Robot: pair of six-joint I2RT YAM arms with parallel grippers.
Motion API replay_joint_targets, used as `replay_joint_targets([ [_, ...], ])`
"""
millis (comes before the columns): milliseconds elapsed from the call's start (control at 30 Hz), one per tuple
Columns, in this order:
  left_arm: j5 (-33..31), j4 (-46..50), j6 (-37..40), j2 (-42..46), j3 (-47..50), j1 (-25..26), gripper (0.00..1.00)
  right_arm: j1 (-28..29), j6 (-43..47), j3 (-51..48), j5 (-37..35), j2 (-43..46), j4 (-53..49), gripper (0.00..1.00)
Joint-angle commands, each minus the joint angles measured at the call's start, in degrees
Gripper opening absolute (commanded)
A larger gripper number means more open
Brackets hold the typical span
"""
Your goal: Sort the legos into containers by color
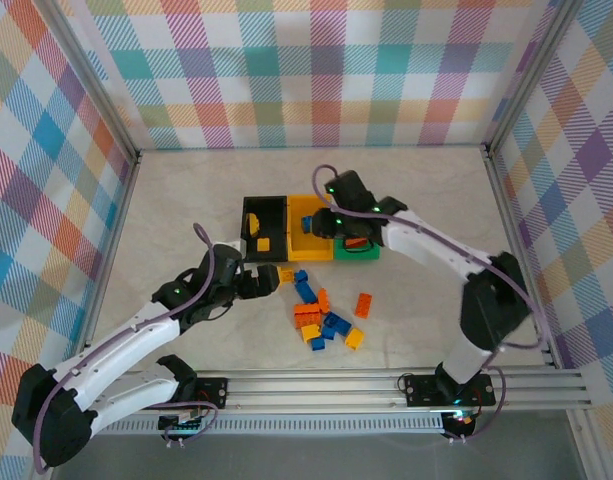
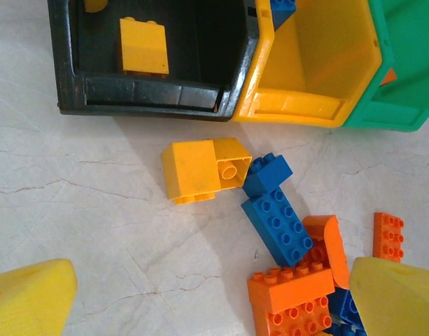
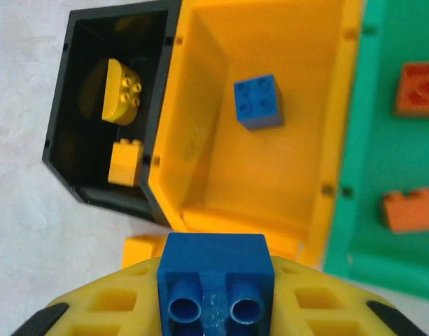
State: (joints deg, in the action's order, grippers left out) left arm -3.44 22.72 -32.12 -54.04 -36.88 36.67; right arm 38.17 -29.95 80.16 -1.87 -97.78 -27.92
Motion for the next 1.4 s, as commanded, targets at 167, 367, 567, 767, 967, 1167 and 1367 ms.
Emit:
replay_joint_targets([
  [167,1.8,1.7,0.4,2.1,1.8,0.5,1.00,-0.1,2.1,15.6,-5.2,-15.2,-4.4,0.39],
  [367,2.5,1.7,0.8,1.4,1.8,0.9,1.00,-0.2,1.2,20.6,-6.2,-17.4,-5.9,0.73],
  [567,2.0,1.3,2.6,-3.7,-0.8,6.5,0.99,-0.1,0.0,12.7,-5.1,-9.3,-2.2,0.83],
  [767,-1.2,-0.8,4.2,-16.4,-5.0,16.2,0.92,-0.1,-1.2,-0.4,-4.3,1.0,1.8,0.85],
  [967,-6.4,-0.5,6.4,-27.7,-10.3,20.4,0.92,-0.1,-1.7,-9.2,-5.3,8.4,2.8,0.86],
  [1167,-11.1,-2.6,6.0,-32.2,-14.3,20.0,0.89,-0.1,-2.9,-13.9,-5.5,13.2,4.4,0.86],
  [1367,-10.2,-5.7,3.3,-37.7,-16.7,16.6,0.82,-0.1,-2.7,-15.6,-6.4,15.6,4.7,0.86],
])
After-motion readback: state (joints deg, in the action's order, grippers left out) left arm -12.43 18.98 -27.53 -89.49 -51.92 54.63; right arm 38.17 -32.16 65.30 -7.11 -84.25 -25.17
